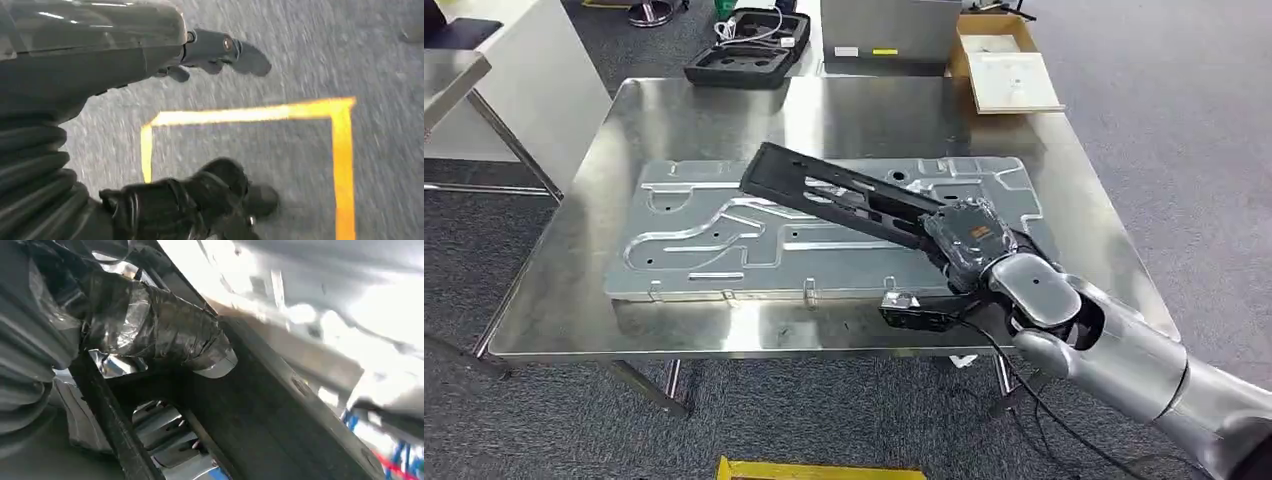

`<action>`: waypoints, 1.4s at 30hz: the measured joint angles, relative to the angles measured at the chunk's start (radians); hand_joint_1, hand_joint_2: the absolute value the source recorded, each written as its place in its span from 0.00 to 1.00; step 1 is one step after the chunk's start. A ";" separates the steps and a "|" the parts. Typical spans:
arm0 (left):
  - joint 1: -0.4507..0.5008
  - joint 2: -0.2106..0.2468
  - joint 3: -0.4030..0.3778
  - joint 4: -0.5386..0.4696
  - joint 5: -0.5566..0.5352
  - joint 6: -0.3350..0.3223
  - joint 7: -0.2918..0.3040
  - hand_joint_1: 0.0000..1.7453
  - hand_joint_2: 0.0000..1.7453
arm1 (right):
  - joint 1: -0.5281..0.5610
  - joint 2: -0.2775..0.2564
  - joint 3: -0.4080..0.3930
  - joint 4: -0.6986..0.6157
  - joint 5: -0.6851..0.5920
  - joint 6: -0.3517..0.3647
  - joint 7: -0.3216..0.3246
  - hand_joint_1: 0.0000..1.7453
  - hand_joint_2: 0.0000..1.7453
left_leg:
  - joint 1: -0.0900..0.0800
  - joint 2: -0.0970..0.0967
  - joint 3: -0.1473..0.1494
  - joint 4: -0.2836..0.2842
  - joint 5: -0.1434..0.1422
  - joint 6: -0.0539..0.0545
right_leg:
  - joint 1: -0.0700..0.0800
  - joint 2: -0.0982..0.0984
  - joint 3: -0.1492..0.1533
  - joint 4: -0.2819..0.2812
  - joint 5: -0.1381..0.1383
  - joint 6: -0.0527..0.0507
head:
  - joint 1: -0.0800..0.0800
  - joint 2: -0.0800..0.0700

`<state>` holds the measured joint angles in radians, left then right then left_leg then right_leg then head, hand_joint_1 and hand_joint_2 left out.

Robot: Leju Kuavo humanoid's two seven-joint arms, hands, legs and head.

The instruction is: Take the parts from the cabinet and place them on the table.

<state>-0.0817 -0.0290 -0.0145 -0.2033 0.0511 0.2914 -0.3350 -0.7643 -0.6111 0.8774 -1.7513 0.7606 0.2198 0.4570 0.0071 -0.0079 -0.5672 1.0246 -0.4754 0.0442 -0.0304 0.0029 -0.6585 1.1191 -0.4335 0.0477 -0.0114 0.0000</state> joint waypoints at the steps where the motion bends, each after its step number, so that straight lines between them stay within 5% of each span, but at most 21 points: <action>1: 0.000 0.004 0.000 0.000 0.003 -0.014 -0.004 0.00 1.00 | -0.001 -0.002 0.000 0.014 -0.016 0.003 0.002 1.00 1.00 | 0.000 0.000 -0.004 0.006 -0.005 -0.008 | -0.001 0.000 0.030 -0.063 -0.011 0.001 | 0.000 0.000; 2: -0.002 0.006 -0.001 0.000 0.005 -0.024 -0.006 0.00 1.00 | -0.001 -0.002 0.000 0.027 -0.027 0.003 0.002 1.00 1.00 | -0.006 -0.002 -0.011 0.016 -0.009 -0.017 | 0.010 0.003 0.037 -0.070 -0.007 -0.010 | 0.000 0.000; 5: -0.002 0.010 -0.002 0.000 0.015 -0.039 -0.009 0.00 1.00 | 0.005 -0.005 0.000 0.086 -0.045 -0.002 0.013 1.00 1.00 | -0.004 -0.002 -0.011 0.006 -0.003 -0.032 | 0.011 0.003 0.030 -0.069 -0.004 -0.029 | 0.000 0.000; 6: -0.002 0.012 -0.002 0.000 0.019 -0.041 -0.007 0.00 1.00 | 0.004 -0.005 0.000 0.102 -0.048 -0.002 0.020 0.00 0.00 | -0.002 -0.002 -0.015 0.008 -0.009 -0.038 | 0.005 0.001 0.032 -0.077 0.000 -0.039 | 0.000 0.000; 8: -0.002 0.014 -0.002 0.000 0.024 -0.050 0.000 0.00 1.00 | 0.004 -0.007 0.000 0.134 -0.056 -0.006 0.035 0.00 0.00 | 0.000 0.002 -0.046 0.079 -0.056 -0.046 | 0.005 0.000 0.034 -0.079 0.001 -0.048 | -0.008 0.000; 11: -0.002 0.021 -0.002 0.000 0.030 -0.054 0.005 0.00 1.00 | 0.011 -0.008 0.000 0.194 -0.071 -0.026 0.039 0.00 0.00 | 0.001 0.002 -0.155 0.292 -0.136 -0.051 | 0.010 -0.003 0.033 -0.079 0.000 -0.053 | -0.006 0.000; 13: 0.000 0.024 -0.002 0.000 0.031 -0.043 0.008 0.00 1.00 | 0.021 -0.008 0.000 0.224 -0.074 -0.034 0.038 0.00 0.00 | 0.000 0.002 -0.156 0.276 -0.095 -0.046 | 0.013 -0.003 0.035 -0.079 -0.001 -0.053 | -0.006 0.000; 15: 0.000 0.029 -0.002 0.000 0.031 -0.038 0.009 0.00 1.00 | 0.021 -0.008 -0.002 0.243 -0.074 -0.040 0.038 0.00 0.00 | -0.001 0.002 -0.079 0.106 0.000 -0.035 | 0.014 -0.002 0.038 -0.079 -0.002 -0.053 | -0.007 0.000; 16: -0.001 0.030 -0.002 0.000 0.031 -0.038 0.009 0.00 0.00 | 0.020 -0.008 -0.005 0.253 -0.074 -0.042 0.038 0.00 0.00 | -0.002 0.002 -0.046 0.033 0.023 -0.028 | 0.014 -0.002 0.040 -0.079 -0.003 -0.051 | -0.006 0.000; 20: -0.003 0.034 -0.003 0.000 0.041 0.015 0.034 0.00 0.00 | 0.025 -0.010 -0.006 0.280 -0.074 -0.059 0.040 0.00 0.00 | -0.014 0.001 -0.035 0.009 0.015 -0.020 | 0.016 -0.001 0.038 -0.085 0.002 -0.028 | -0.005 0.000; 22: -0.002 0.034 -0.003 0.000 0.046 0.013 0.040 0.00 0.00 | 0.033 -0.010 -0.012 0.281 -0.107 -0.129 0.014 0.00 0.00 | -0.002 0.002 -0.023 -0.013 0.028 -0.007 | 0.013 0.000 0.032 -0.070 -0.010 -0.018 | -0.006 0.000; 26: -0.006 0.035 -0.009 0.000 0.037 0.044 0.080 0.00 0.00 | 0.044 0.016 -0.031 0.280 -0.139 -0.264 -0.055 0.00 0.00 | -0.003 0.003 -0.022 -0.012 0.031 0.001 | 0.011 0.000 -0.085 0.186 -0.134 -0.007 | 0.001 0.000; 27: -0.006 0.035 -0.013 0.000 0.028 0.062 0.094 0.00 1.00 | 0.049 0.028 -0.031 0.273 -0.153 -0.284 -0.072 0.00 0.00 | -0.003 0.003 -0.022 -0.011 0.031 0.001 | 0.010 -0.001 -0.096 0.211 -0.134 -0.005 | 0.002 0.000; 29: -0.006 0.035 -0.026 0.000 0.019 0.092 0.119 0.00 1.00 | 0.052 0.055 -0.032 0.249 -0.175 -0.314 -0.100 0.00 0.00 | 0.000 0.002 -0.023 -0.003 0.028 -0.002 | 0.004 -0.002 -0.054 0.128 -0.076 -0.003 | 0.002 0.000; 31: -0.007 0.035 -0.028 0.000 0.007 0.121 0.134 0.00 1.00 | 0.048 0.084 -0.039 0.214 -0.194 -0.344 -0.122 0.00 0.00 | 0.001 0.000 -0.028 0.012 0.020 -0.014 | -0.002 -0.001 0.034 -0.049 -0.009 -0.001 | 0.002 0.000; 36: -0.005 0.035 -0.052 0.000 -0.013 0.185 0.159 0.00 1.00 | 0.046 0.145 -0.055 0.128 -0.285 -0.431 -0.146 0.00 0.00 | -0.002 -0.006 -0.044 0.015 0.030 -0.041 | 0.010 0.001 0.032 -0.063 -0.005 -0.037 | 0.000 0.000; 37: -0.005 0.034 -0.053 0.000 -0.014 0.194 0.163 0.00 1.00 | 0.047 0.155 -0.060 0.111 -0.312 -0.457 -0.153 0.00 0.00 | 0.001 -0.004 -0.050 0.024 0.017 -0.045 | 0.005 -0.002 0.031 -0.069 0.002 -0.046 | -0.001 0.000; 39: -0.005 0.033 -0.059 0.000 -0.019 0.206 0.171 0.00 1.00 | 0.056 0.171 -0.080 0.076 -0.387 -0.510 -0.174 0.00 0.00 | 0.002 0.001 -0.083 0.121 -0.073 -0.054 | 0.007 -0.006 0.024 -0.074 0.011 -0.060 | -0.004 0.000; 41: -0.005 0.033 -0.072 0.000 -0.020 0.212 0.181 0.00 1.00 | 0.073 0.180 -0.103 0.048 -0.454 -0.552 -0.196 0.00 0.00 | 0.002 0.001 -0.127 0.260 -0.150 -0.058 | 0.012 -0.008 0.011 -0.074 0.021 -0.063 | -0.005 0.000; 42: -0.005 0.033 -0.077 0.000 -0.021 0.211 0.185 0.00 1.00 | 0.082 0.183 -0.115 0.035 -0.473 -0.568 -0.204 0.00 0.00 | 0.002 0.001 -0.133 0.296 -0.164 -0.057 | 0.014 -0.010 0.004 -0.074 0.027 -0.063 | -0.004 0.000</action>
<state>-0.0865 0.0042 -0.0919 -0.2033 0.0302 0.5028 -0.1503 -0.6822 -0.4284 0.7626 -1.7166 0.2872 -0.3486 0.2531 0.0092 -0.0066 -0.7001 1.3201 -0.6392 -0.0130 -0.0167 -0.0067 -0.6548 1.0452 -0.4070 -0.0152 -0.0156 0.0000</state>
